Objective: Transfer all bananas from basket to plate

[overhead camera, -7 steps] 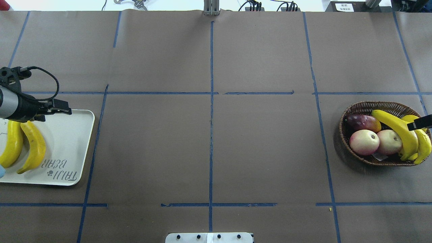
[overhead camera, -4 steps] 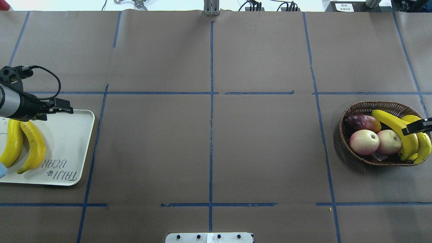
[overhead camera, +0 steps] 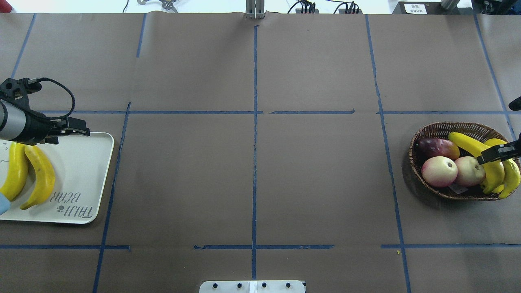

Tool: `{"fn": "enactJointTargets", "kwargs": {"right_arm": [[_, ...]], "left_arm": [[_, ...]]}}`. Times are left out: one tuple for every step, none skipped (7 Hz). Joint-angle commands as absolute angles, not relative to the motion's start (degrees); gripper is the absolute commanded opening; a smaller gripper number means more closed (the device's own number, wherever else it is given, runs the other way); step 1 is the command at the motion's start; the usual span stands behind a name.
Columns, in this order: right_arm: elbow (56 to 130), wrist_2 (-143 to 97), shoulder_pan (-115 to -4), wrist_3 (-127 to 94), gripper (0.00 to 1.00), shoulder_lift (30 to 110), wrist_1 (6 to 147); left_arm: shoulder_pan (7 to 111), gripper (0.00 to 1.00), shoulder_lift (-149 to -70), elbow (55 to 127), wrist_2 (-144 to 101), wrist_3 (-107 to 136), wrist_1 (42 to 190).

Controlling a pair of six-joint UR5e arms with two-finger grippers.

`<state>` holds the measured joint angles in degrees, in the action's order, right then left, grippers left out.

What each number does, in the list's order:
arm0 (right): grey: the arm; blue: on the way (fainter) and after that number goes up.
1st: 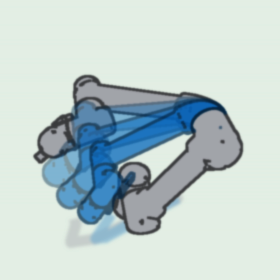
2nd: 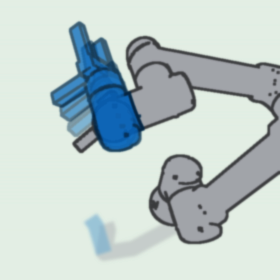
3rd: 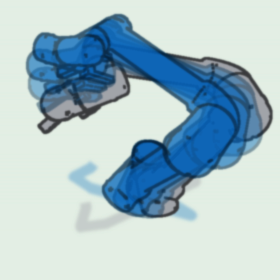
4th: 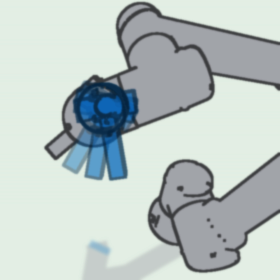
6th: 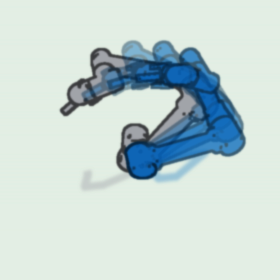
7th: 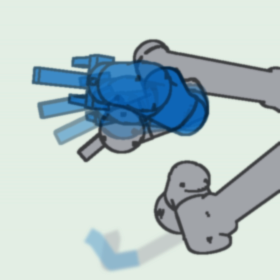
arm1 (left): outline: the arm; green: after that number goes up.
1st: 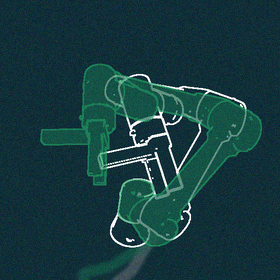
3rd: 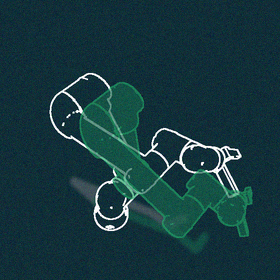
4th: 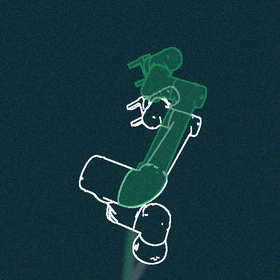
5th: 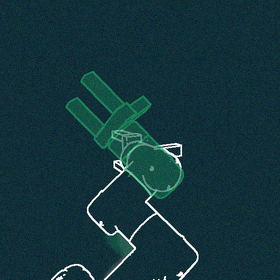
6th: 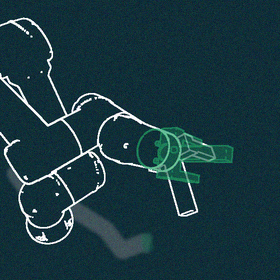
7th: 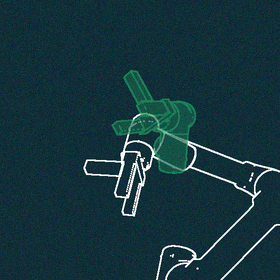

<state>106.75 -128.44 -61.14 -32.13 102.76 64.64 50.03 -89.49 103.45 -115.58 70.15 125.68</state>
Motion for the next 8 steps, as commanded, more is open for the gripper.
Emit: {"fn": "enactJointTargets", "kwargs": {"right_arm": [[106.0, -128.4, -61.0, -32.1, 0.65, 102.7, 64.3], [105.9, -128.3, -60.8, -32.2, 0.65, 102.7, 64.3], [105.6, -128.3, -60.6, -32.2, 0.66, 102.7, 64.2], [105.6, -128.3, -60.4, -32.2, 0.65, 102.7, 64.2], [105.6, -128.3, -60.1, -32.2, 0.63, 102.7, 64.2], [105.6, -128.3, -60.0, -32.0, 0.39, 102.7, 64.2], [105.9, -128.3, -60.0, -31.6, 0.17, 102.7, 64.0], [106.0, -128.4, -60.1, -31.6, 0.06, 102.9, 63.4]], "left_arm": [[50.0, 1.00, -89.6, 103.4, -115.6, 70.1, 125.7], [50.0, 1.00, -89.7, 103.4, -115.6, 70.1, 125.7], [50.0, 1.00, -90.0, 103.4, -115.6, 70.1, 125.6], [50.0, 1.00, -90.1, 103.4, -115.6, 70.1, 125.6], [50.0, 1.00, -90.1, 103.3, -115.6, 70.1, 125.6], [50.0, 1.00, -90.1, 103.0, -115.6, 70.1, 125.6], [50.0, 1.00, -90.2, 103.0, -115.7, 70.2, 125.6], [50.1, 1.00, -90.7, 103.2, -115.7, 70.3, 125.5]]}}
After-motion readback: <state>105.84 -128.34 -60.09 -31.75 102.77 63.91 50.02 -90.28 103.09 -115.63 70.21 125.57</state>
